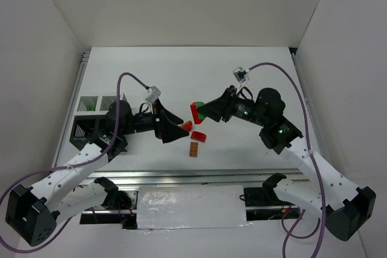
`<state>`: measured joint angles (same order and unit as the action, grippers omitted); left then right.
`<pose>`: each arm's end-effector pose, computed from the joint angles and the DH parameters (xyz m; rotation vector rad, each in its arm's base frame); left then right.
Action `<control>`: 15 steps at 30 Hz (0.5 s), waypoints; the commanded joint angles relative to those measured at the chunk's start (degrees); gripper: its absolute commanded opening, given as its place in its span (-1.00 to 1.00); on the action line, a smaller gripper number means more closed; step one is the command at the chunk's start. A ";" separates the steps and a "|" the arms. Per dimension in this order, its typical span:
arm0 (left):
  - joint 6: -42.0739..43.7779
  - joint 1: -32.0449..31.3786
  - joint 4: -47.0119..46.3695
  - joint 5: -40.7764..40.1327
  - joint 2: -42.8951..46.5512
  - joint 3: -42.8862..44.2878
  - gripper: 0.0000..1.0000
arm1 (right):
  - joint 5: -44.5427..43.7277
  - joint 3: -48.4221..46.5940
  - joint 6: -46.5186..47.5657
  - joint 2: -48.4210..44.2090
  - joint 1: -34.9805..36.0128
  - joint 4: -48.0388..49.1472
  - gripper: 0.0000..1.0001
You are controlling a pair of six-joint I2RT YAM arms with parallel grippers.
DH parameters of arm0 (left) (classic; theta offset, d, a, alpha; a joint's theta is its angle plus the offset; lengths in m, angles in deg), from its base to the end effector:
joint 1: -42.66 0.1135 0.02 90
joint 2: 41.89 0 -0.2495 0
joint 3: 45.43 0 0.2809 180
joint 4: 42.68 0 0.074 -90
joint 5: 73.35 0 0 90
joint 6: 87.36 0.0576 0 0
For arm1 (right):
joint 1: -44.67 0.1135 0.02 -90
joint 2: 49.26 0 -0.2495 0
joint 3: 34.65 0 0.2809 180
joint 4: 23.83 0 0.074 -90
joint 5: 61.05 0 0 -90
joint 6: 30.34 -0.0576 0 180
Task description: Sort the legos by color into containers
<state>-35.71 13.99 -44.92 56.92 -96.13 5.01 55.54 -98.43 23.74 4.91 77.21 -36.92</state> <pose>0.2211 -0.1633 0.2941 0.4595 1.7395 -1.4284 0.2190 0.1703 0.3551 -0.3367 1.7574 1.2659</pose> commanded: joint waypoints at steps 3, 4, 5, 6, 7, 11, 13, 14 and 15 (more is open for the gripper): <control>-0.41 -6.66 -15.05 -0.28 -0.25 2.50 0.99 | 11.03 3.89 -6.71 -1.88 2.27 12.62 -1.00; -0.50 -6.93 -14.96 -0.63 -0.78 2.85 0.98 | 11.55 4.07 -6.79 -2.14 2.62 13.23 -1.00; -0.06 -7.19 -14.79 -1.42 -0.96 3.55 0.97 | 12.16 4.33 -7.14 -2.32 2.62 14.89 -1.00; 0.20 -7.63 -14.44 -1.60 -1.22 3.90 0.96 | 14.26 4.50 -8.10 -2.23 2.88 15.77 -1.00; 0.29 -7.63 -14.09 -1.60 -1.39 4.17 0.94 | 15.15 4.51 -8.37 -2.14 2.97 16.65 -1.00; -1.28 -7.81 -17.24 -0.11 -1.31 3.64 0.84 | 14.90 3.98 -7.94 -1.53 4.29 17.28 -1.00; -1.73 -7.99 -18.74 0.51 -1.05 3.29 0.62 | 14.81 3.98 -8.28 -0.91 4.47 18.41 -1.00; -1.73 -7.90 -18.83 0.77 -1.13 3.29 0.49 | 14.98 4.15 -8.90 -0.65 4.47 19.03 -1.00; -1.64 -7.90 -19.00 1.47 -1.13 3.38 0.25 | 14.98 4.16 -9.08 -0.39 4.64 19.64 -1.00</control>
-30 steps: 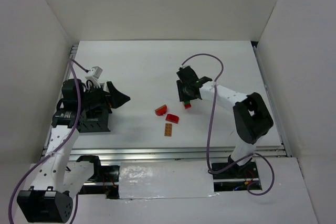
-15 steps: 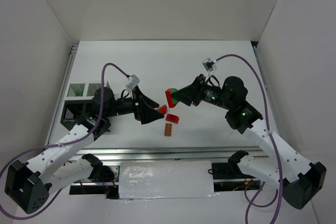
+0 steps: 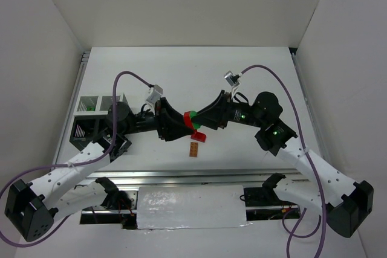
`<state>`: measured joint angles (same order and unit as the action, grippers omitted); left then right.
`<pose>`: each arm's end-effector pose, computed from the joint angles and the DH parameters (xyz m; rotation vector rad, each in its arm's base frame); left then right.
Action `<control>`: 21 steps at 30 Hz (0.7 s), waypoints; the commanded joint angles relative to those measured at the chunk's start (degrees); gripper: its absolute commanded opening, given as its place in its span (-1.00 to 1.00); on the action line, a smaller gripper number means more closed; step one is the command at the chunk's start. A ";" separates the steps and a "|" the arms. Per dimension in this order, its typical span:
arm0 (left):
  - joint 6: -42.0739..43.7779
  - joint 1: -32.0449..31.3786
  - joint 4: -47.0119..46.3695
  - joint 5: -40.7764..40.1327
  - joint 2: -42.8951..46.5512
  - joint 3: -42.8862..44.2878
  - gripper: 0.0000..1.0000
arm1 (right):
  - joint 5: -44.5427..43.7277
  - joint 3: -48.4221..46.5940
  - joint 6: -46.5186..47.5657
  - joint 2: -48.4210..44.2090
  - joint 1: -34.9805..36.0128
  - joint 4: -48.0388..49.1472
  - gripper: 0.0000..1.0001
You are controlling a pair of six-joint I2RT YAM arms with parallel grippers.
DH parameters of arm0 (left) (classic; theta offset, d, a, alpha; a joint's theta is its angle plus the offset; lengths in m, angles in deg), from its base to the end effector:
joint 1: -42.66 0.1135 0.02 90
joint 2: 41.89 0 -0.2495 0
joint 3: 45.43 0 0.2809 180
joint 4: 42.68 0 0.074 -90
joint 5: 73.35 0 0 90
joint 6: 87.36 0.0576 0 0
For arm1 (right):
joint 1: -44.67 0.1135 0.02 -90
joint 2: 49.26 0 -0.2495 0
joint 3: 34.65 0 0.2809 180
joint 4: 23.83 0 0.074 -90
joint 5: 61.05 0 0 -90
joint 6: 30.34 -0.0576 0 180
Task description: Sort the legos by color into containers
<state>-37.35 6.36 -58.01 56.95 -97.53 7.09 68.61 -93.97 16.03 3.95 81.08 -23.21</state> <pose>0.1995 -0.1928 0.3291 0.6181 1.4841 -1.5427 0.1934 0.1883 0.3571 -0.5422 1.6232 1.5852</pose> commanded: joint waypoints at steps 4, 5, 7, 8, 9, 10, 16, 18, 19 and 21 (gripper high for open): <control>-0.61 -0.36 -6.87 2.51 0.18 1.56 -0.20 | 1.91 -0.74 -1.80 2.68 0.77 7.09 -1.00; -0.79 -0.36 -7.40 2.86 0.18 1.48 -0.30 | 1.74 -0.57 -1.80 3.04 0.78 7.44 -1.00; -1.06 -0.36 -7.93 3.47 0.44 1.30 -0.63 | 2.17 -0.31 -1.72 4.35 0.78 8.92 -1.00; -0.97 -0.36 -7.76 3.30 0.53 1.30 -0.73 | 2.44 -0.22 -1.80 4.79 0.78 9.54 -1.00; -0.80 -0.36 -7.50 3.21 0.62 1.30 -1.00 | 2.88 -0.22 -1.80 5.41 0.78 10.07 -1.00; -0.36 -0.36 -6.89 2.26 0.88 1.39 -1.00 | 3.49 -0.30 -1.19 6.20 0.78 9.82 -1.00; 5.53 0.87 12.52 -17.31 7.72 1.66 -1.00 | -1.86 -0.04 7.16 3.83 -5.45 0.95 -1.00; 5.88 2.45 17.95 -20.50 10.97 0.78 -1.00 | -2.57 0.14 7.86 3.31 -8.53 -1.51 -1.00; 6.06 3.93 20.17 -22.87 11.68 0.86 -1.00 | -2.74 -0.30 8.91 3.13 -8.89 -2.39 -1.00; 6.50 5.44 25.60 -24.12 13.71 1.03 -1.00 | -3.62 -0.74 9.88 2.60 -9.07 -4.06 -1.00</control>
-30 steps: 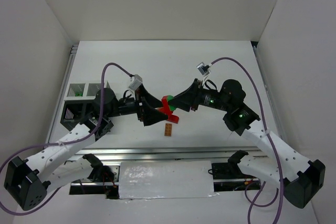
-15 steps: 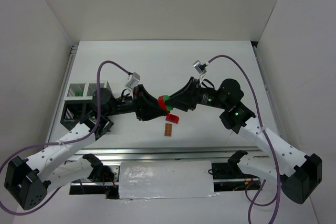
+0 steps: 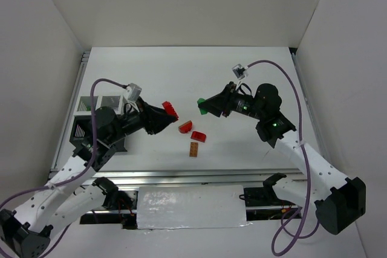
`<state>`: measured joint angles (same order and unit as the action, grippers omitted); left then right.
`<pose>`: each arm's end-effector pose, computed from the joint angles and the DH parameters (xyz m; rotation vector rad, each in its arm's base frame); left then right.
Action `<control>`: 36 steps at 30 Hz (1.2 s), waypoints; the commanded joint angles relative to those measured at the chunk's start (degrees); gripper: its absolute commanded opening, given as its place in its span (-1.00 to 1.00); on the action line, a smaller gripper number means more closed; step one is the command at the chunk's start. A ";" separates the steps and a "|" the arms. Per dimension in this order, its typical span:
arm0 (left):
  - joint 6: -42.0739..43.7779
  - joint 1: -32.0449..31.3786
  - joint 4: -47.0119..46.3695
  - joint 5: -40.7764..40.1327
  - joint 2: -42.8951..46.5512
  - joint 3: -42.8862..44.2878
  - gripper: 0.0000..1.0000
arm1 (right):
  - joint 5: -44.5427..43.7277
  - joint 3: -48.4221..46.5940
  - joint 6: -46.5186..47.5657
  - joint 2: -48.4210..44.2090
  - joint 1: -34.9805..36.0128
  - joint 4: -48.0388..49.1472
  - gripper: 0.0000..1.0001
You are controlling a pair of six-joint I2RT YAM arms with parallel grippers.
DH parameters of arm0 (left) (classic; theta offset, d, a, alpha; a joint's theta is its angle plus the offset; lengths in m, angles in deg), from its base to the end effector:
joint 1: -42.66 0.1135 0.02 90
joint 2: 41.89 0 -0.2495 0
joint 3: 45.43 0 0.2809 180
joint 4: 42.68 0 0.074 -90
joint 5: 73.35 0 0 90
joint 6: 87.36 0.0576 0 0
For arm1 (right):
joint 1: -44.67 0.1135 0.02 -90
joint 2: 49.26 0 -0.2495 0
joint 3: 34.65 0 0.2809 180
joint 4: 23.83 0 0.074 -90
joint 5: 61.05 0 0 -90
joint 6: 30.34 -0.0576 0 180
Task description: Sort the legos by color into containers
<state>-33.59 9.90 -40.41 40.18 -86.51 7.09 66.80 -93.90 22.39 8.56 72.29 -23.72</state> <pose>0.1951 -0.1529 0.3398 0.3143 1.5862 -1.2554 0.2382 0.1645 0.3349 -0.4352 1.6735 1.3708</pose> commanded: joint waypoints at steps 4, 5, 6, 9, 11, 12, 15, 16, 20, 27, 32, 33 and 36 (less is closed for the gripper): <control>-3.30 4.45 30.16 -29.08 3.93 5.94 -1.00 | -5.14 -1.60 4.93 -3.06 -0.46 -6.90 -1.00; -6.80 5.41 37.59 -45.42 2.01 10.05 -1.00 | -6.02 -1.60 4.93 -3.24 -0.46 -7.61 -1.00; -13.97 6.38 45.23 -51.85 0.78 12.09 -1.00 | -7.16 -1.60 4.93 -3.59 -0.46 -8.66 -1.00; -21.83 11.12 62.07 -66.83 -2.05 15.35 -1.00 | -7.26 -1.16 5.11 -4.12 -0.28 -9.20 -1.00; -24.05 14.28 64.46 -70.62 -2.75 14.58 -0.94 | -6.21 -0.55 4.67 -3.95 -0.37 -8.58 -1.00; -25.20 15.51 64.21 -71.25 -3.10 14.31 -0.94 | -5.86 -0.55 4.50 -3.86 -0.28 -8.15 -1.00; -28.44 18.86 63.77 -69.59 -5.03 13.43 -1.00 | -4.89 -0.63 4.14 -3.51 -0.28 -8.05 -1.00; -29.33 19.21 63.59 -69.93 -5.39 13.08 -1.00 | -4.80 -0.89 4.14 -3.51 -0.20 -8.14 -1.00; -29.87 20.27 61.14 -69.94 -8.19 10.97 -0.70 | -3.75 -0.98 4.67 -4.38 -0.19 -9.28 -1.00; -26.36 21.06 55.26 -66.42 -8.12 8.33 -0.02 | -4.01 -0.46 5.37 -4.56 -0.28 -10.08 -1.00; -22.23 21.33 51.47 -62.21 -6.44 7.63 0.40 | -3.92 -0.55 4.59 -3.33 -0.19 -9.11 -1.00; -21.87 21.33 51.20 -61.68 -6.36 7.80 0.45 | -3.83 -0.55 4.41 -3.16 -0.11 -8.93 -1.00; -20.90 21.33 51.28 -60.18 -6.36 8.94 0.64 | -3.92 -0.72 4.14 -2.45 -0.19 -8.76 -1.00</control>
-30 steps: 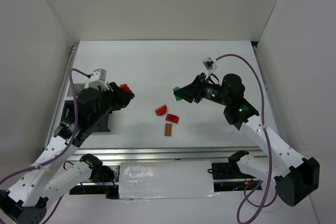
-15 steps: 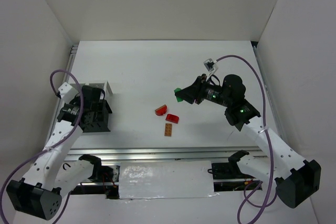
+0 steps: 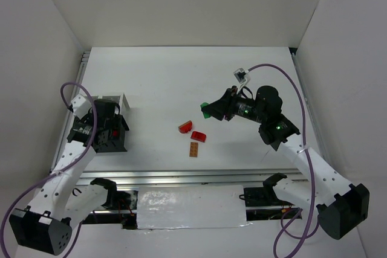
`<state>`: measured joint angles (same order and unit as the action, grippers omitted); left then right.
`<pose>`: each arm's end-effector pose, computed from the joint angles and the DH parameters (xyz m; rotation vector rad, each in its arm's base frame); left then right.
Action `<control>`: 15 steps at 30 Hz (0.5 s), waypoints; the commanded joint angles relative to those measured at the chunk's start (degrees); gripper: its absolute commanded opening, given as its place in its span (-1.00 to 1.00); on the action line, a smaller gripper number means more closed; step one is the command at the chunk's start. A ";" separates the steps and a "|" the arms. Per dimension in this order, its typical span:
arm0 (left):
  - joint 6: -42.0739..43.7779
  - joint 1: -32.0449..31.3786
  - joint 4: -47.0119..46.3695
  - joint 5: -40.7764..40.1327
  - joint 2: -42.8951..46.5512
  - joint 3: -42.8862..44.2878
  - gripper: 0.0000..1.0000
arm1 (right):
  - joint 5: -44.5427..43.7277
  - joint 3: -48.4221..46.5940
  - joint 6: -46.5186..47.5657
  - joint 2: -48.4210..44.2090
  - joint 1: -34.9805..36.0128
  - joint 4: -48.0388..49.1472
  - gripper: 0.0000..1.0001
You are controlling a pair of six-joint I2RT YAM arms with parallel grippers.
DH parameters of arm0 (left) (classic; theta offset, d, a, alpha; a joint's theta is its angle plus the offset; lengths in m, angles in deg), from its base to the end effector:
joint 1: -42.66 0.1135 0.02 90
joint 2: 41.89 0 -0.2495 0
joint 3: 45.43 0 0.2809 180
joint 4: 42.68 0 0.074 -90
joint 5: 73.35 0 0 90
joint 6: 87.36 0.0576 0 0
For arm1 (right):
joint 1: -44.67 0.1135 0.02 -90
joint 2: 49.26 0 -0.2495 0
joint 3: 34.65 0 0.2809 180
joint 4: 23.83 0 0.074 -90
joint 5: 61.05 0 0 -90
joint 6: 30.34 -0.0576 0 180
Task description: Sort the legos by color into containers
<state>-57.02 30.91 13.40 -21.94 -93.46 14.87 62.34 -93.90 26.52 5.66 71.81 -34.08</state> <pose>0.2258 -0.0103 0.2640 -1.1498 1.8590 0.1223 0.2331 0.1551 0.3263 -0.3834 1.7833 1.2539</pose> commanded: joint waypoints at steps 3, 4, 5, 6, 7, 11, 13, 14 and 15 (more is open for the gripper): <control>7.08 0.32 -4.97 6.39 2.61 1.96 0.80 | 0.36 -0.89 -0.51 1.24 0.37 1.43 -1.00; 9.19 0.32 -7.08 9.03 5.05 1.35 0.85 | 0.54 -0.90 -0.60 1.68 0.37 1.43 -1.00; 14.43 0.32 -13.10 12.36 6.47 0.65 0.88 | 1.15 -0.81 -1.13 1.95 0.37 2.12 -1.00; 17.61 0.32 -17.08 22.14 8.05 -0.14 0.90 | 2.02 -0.46 -1.57 2.12 0.37 2.91 -1.00; 20.08 0.24 -21.12 28.24 10.76 -2.15 0.93 | 3.34 -0.20 -2.18 2.47 0.29 3.97 -1.00; 24.95 0.15 -43.08 64.79 12.64 -7.33 0.96 | 12.81 -0.10 -6.13 3.71 0.20 9.76 -1.00; 20.75 -0.55 -62.22 82.84 13.07 -11.46 0.93 | 15.38 0.33 -7.98 3.88 0.20 12.14 -1.00; 16.02 -1.34 -68.38 85.41 13.42 -12.97 0.92 | 16.70 0.59 -10.86 3.80 0.20 14.33 -1.00; 16.76 -4.13 -75.84 85.35 15.25 -14.90 0.94 | 16.36 0.86 -12.63 3.62 0.20 14.87 -1.00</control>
<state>-38.53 30.12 -33.09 40.14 -80.13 3.96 73.07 -93.53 19.63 9.70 71.90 -27.10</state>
